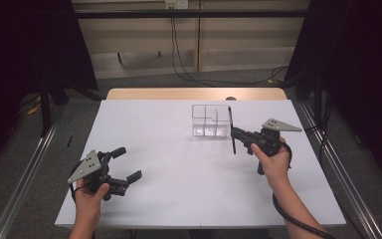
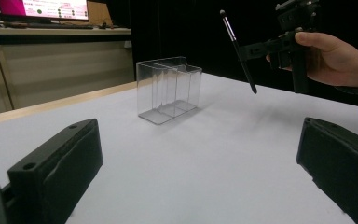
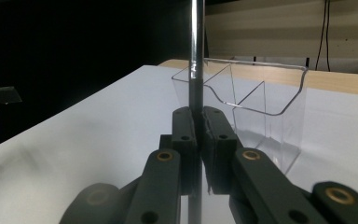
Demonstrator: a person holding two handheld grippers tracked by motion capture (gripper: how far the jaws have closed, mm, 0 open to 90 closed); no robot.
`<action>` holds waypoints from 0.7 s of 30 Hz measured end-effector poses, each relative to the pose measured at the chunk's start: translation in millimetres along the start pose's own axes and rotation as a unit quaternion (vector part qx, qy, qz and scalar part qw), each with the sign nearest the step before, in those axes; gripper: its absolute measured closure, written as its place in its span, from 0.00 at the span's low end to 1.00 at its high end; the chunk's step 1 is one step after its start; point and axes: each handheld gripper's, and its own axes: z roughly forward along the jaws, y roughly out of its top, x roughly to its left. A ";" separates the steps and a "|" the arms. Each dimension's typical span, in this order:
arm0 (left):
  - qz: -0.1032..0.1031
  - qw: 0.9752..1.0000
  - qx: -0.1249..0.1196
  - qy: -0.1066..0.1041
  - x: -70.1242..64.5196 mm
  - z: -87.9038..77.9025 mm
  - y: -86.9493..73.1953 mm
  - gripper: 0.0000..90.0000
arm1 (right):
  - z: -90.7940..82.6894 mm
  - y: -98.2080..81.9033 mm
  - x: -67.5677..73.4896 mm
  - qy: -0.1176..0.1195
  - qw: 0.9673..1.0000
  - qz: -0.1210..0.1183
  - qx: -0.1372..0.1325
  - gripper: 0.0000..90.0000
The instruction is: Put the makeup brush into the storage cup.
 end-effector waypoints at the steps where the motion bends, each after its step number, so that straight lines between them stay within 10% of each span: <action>1: 0.000 1.000 0.000 0.000 0.0 -0.1 0.0 0.00 | 0.2 0.1 0.1 0.000 1.000 -0.001 -0.002 0.94; 21: 0.000 1.000 -0.002 0.000 -0.2 -0.4 0.2 0.00 | 4.4 7.5 2.2 -0.017 0.999 -0.010 -0.033 0.94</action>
